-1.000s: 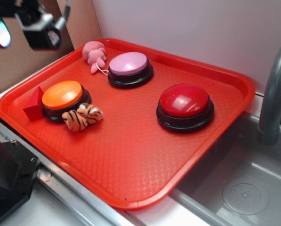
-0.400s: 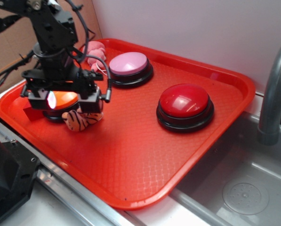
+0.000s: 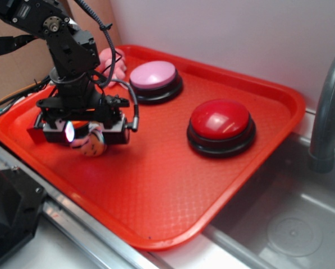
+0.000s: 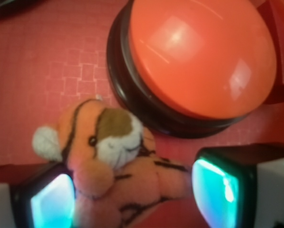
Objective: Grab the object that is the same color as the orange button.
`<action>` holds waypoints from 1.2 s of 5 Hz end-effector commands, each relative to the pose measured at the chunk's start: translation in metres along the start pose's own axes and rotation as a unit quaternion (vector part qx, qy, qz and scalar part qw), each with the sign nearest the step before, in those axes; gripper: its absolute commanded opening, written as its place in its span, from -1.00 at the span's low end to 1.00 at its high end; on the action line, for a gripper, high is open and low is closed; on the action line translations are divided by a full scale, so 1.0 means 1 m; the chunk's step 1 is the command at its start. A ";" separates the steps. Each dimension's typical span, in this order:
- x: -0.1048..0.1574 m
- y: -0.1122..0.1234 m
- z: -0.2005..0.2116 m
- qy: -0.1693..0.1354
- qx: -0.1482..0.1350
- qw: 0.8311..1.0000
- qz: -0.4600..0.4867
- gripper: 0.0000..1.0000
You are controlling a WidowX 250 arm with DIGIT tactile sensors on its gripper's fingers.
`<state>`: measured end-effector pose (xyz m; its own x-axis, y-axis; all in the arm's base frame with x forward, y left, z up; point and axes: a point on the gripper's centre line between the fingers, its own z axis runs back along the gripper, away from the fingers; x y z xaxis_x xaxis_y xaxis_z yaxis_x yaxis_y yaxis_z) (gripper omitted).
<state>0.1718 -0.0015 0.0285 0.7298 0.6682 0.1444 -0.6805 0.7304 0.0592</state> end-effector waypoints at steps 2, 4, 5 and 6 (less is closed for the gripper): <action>0.010 -0.004 -0.010 0.023 -0.048 0.998 -0.027 -1.00; 0.022 -0.010 0.037 0.050 -0.057 0.996 -0.041 -1.00; 0.031 -0.023 0.081 0.003 -0.043 0.994 -0.104 -1.00; 0.044 -0.035 0.128 -0.015 -0.038 0.977 -0.207 -1.00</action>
<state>0.2148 -0.0140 0.1435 0.9357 0.3347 0.1116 -0.3428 0.9374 0.0624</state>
